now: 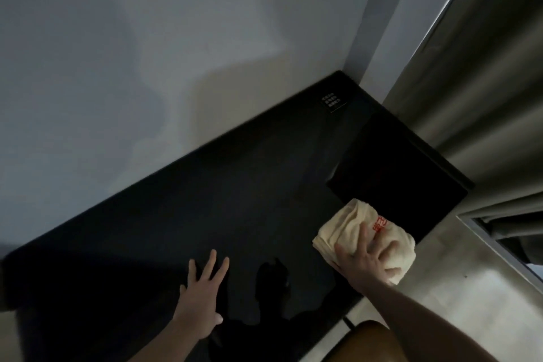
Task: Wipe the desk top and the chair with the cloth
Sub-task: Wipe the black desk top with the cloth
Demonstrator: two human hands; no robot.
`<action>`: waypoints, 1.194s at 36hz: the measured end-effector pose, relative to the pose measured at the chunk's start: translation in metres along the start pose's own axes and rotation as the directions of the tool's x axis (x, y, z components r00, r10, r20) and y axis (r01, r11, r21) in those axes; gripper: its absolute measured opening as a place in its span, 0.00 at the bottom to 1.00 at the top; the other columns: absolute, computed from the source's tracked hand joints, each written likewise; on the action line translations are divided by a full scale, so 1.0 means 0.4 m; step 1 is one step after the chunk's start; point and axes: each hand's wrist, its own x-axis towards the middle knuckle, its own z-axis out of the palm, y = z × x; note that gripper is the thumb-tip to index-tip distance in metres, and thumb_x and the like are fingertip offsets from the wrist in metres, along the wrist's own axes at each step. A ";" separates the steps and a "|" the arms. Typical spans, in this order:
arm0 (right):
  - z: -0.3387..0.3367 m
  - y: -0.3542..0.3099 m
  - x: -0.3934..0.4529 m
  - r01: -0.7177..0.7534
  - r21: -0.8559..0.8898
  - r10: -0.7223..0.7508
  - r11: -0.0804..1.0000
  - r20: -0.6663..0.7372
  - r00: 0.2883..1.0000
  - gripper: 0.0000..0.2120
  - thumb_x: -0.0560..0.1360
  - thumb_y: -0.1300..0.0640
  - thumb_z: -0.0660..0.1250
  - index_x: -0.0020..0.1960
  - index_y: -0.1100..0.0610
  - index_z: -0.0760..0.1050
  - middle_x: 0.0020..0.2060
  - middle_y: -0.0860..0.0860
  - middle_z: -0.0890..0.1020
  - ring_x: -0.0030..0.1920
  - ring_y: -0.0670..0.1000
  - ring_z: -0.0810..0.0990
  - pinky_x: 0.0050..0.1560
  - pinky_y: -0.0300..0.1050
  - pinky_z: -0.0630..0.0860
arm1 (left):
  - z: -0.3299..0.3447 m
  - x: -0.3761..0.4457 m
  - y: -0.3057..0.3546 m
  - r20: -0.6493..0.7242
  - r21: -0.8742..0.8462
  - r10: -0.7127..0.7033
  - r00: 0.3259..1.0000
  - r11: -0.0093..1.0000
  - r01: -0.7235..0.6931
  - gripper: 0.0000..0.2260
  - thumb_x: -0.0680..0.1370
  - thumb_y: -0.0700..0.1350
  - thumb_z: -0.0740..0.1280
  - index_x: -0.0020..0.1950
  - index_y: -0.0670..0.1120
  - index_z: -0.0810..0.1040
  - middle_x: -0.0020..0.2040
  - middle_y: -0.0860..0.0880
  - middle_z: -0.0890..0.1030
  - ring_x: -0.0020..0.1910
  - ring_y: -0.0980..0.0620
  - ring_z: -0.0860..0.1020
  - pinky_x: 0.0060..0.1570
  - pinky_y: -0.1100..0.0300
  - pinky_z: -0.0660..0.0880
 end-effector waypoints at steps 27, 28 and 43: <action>0.509 -0.162 -0.454 0.057 0.073 -0.054 0.996 -0.042 0.998 0.40 0.82 0.33 0.50 0.80 0.43 0.26 0.78 0.55 0.25 0.76 0.65 0.24 0.73 0.78 0.39 | 0.216 -0.308 -0.454 -0.188 -0.015 -0.001 0.982 1.000 -0.002 0.39 0.81 0.51 0.65 0.84 0.51 0.43 0.82 0.49 0.35 0.82 0.42 0.41 0.80 0.50 0.50; 0.543 -0.176 -0.491 0.072 0.058 -0.071 0.996 -0.019 0.997 0.40 0.82 0.33 0.49 0.79 0.43 0.25 0.78 0.55 0.25 0.76 0.65 0.23 0.73 0.78 0.38 | 0.234 -0.329 -0.485 -0.192 -0.015 -0.020 0.981 1.000 0.017 0.40 0.81 0.51 0.65 0.84 0.50 0.43 0.82 0.48 0.35 0.82 0.41 0.41 0.80 0.49 0.51; 0.492 -0.261 -0.662 0.300 -0.244 -0.246 0.922 0.228 0.942 0.30 0.83 0.36 0.54 0.82 0.40 0.48 0.75 0.55 0.23 0.60 0.66 0.14 0.71 0.82 0.45 | 0.385 -0.412 -0.661 -0.188 -0.141 -0.236 0.954 0.967 0.211 0.48 0.76 0.55 0.70 0.82 0.42 0.41 0.83 0.43 0.38 0.81 0.41 0.51 0.78 0.56 0.54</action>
